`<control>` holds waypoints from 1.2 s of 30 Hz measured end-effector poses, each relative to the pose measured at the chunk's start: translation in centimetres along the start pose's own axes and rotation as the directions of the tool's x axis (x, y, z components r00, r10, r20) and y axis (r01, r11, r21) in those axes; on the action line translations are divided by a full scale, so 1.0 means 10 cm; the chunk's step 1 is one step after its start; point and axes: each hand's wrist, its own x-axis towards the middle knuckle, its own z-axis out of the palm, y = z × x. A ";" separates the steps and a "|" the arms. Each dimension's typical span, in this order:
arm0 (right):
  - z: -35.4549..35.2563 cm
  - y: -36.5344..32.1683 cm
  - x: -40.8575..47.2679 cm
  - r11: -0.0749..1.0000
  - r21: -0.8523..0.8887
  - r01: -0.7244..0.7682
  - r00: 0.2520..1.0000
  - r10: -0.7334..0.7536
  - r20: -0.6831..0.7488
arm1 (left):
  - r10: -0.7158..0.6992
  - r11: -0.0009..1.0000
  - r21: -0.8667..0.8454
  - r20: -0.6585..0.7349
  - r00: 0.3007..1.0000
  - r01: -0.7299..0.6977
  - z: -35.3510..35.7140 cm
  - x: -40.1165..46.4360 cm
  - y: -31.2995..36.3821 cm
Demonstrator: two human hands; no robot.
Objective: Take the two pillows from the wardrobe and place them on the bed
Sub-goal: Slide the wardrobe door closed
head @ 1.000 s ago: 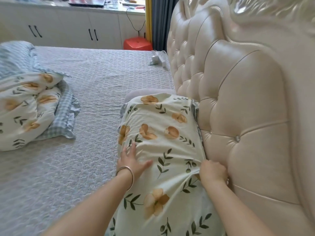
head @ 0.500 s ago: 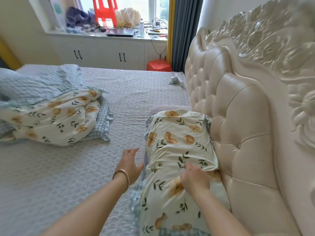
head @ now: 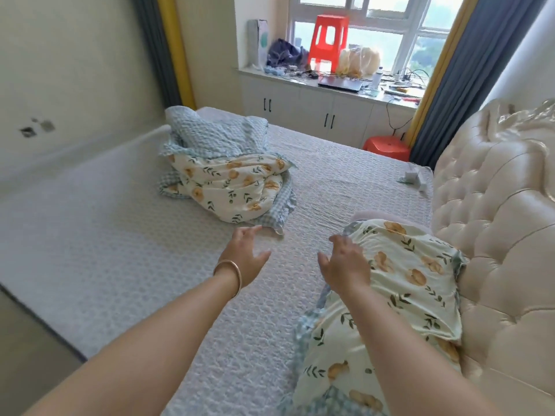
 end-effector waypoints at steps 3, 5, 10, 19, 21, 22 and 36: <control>0.06 -0.62 0.00 0.993 0.037 0.112 0.993 -0.113 0.020 | -0.101 0.995 -0.008 -0.095 0.990 0.101 -0.49 -0.16 -0.42; 0.15 -1.12 -0.02 0.980 0.049 0.191 0.981 -0.192 0.028 | -0.182 0.983 -0.020 -0.163 0.970 0.181 -0.82 -0.28 -0.76; 0.56 -2.54 -0.22 0.899 0.085 0.430 0.897 -0.436 0.070 | -0.402 0.915 -0.101 -0.318 0.859 0.391 -1.70 -0.72 -1.78; 1.38 -4.93 -0.76 0.767 0.213 0.605 0.749 -0.639 0.176 | -0.516 0.828 -0.101 -0.523 0.678 0.552 -3.36 -1.47 -3.29; 1.49 -5.34 -0.86 0.724 0.226 0.652 0.701 -0.689 0.184 | -0.506 0.815 -0.070 -0.572 0.646 0.576 -3.62 -1.59 -3.48; 1.53 -5.55 -0.91 0.702 0.232 0.673 0.677 -0.711 0.188 | -0.508 0.804 -0.069 -0.593 0.624 0.590 -3.74 -1.64 -3.56; 1.96 -7.96 -1.33 0.301 0.385 0.873 0.243 -0.951 0.192 | -0.582 0.636 -0.265 -0.781 0.225 0.725 -5.07 -2.02 -4.37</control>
